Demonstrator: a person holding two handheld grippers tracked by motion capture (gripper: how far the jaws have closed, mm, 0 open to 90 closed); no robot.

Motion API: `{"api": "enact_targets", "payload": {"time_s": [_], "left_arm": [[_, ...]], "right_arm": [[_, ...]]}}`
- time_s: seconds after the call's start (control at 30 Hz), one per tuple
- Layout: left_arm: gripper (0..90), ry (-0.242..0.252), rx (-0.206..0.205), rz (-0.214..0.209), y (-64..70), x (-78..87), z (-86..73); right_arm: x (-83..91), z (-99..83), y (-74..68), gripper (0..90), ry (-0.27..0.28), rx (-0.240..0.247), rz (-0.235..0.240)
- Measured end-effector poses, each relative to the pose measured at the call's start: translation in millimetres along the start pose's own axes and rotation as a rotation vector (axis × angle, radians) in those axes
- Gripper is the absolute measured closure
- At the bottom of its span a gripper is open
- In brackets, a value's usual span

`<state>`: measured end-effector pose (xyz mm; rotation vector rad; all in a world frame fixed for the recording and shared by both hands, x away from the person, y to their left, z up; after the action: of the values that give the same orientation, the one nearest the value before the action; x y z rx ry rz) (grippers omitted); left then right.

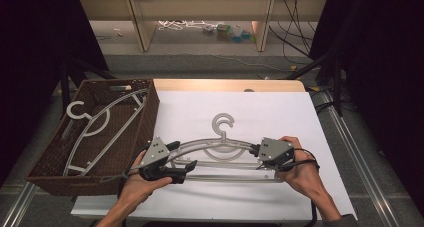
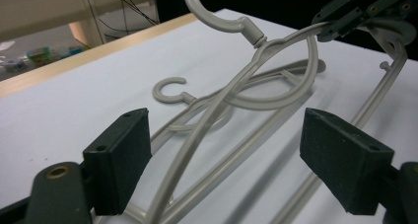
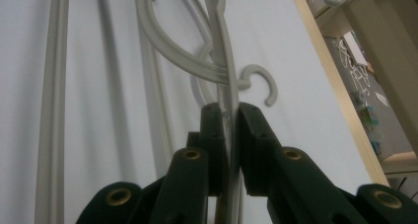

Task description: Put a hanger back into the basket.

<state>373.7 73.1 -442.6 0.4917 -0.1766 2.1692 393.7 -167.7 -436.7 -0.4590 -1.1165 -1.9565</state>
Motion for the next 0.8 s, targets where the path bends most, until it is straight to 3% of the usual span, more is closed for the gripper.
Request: {"api": "enact_targets", "payload": {"time_s": [0.13,0.23,0.3,0.37,0.4,0.47,0.5,0.57,0.6,0.63,0.67,0.77,0.8], "left_arm": [[29.3,-0.075,-0.030,-0.048,5.0,-12.8,2.9],[29.2,-0.094,-0.043,-0.071,7.3,-21.3,9.2],[30.1,-0.121,-0.061,-0.065,6.6,-27.1,10.0],[31.8,-0.135,-0.034,-0.064,5.2,-32.3,10.1],[32.9,-0.135,-0.033,-0.077,4.8,-35.5,9.9],[34.1,-0.155,-0.016,-0.093,5.9,-39.5,7.9],[36.3,-0.177,-0.039,-0.102,5.3,-40.0,6.5],[36.9,-0.182,-0.018,-0.107,7.5,-43.2,5.8],[38.5,-0.200,-0.037,-0.114,6.8,-44.0,5.1],[39.6,-0.196,-0.015,-0.119,9.5,-46.7,4.7],[40.6,-0.206,-0.023,-0.127,11.1,-48.1,3.7],[48.0,-0.230,-0.045,-0.160,16.9,-51.7,1.3],[53.3,-0.229,-0.043,-0.161,18.2,-52.5,1.1]], "right_arm": [[2.7,1.7,-6.1,82.3,0.010,0.018,0.014],[3.2,1.5,-11.1,82.3,0.013,0.018,0.025],[3.5,2.1,-13.2,82.3,0.013,0.023,0.036],[3.9,4.7,-18.3,82.3,0.028,-0.011,0.052],[4.1,3.8,-16.7,82.3,0.026,0.019,0.054],[4.0,4.6,-15.4,82.3,0.032,0.031,0.045],[4.1,5.1,-16.8,82.3,0.030,0.025,0.047],[4.1,6.9,-20.0,82.3,0.037,0.013,0.061],[4.0,7.5,-20.2,82.3,0.039,0.018,0.061],[3.4,8.4,-20.2,82.3,0.044,0.021,0.063],[3.2,8.7,-19.6,82.3,0.043,0.034,0.063],[2.1,11.7,-23.7,82.3,0.053,0.027,0.071],[1.4,12.0,-23.3,82.3,0.057,0.045,0.076]]}}
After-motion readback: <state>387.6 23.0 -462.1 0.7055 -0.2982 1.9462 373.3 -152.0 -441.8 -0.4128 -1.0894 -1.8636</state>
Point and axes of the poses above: each handheld gripper's, and its own axes: x roughly backward along the jaws, z roughly out of its top, y roughly to its right, the point moved 8 cm from there along -x, roughly forward along the jaws, and after that the axes turned 4 degrees about -z, right-handed, at the moved point
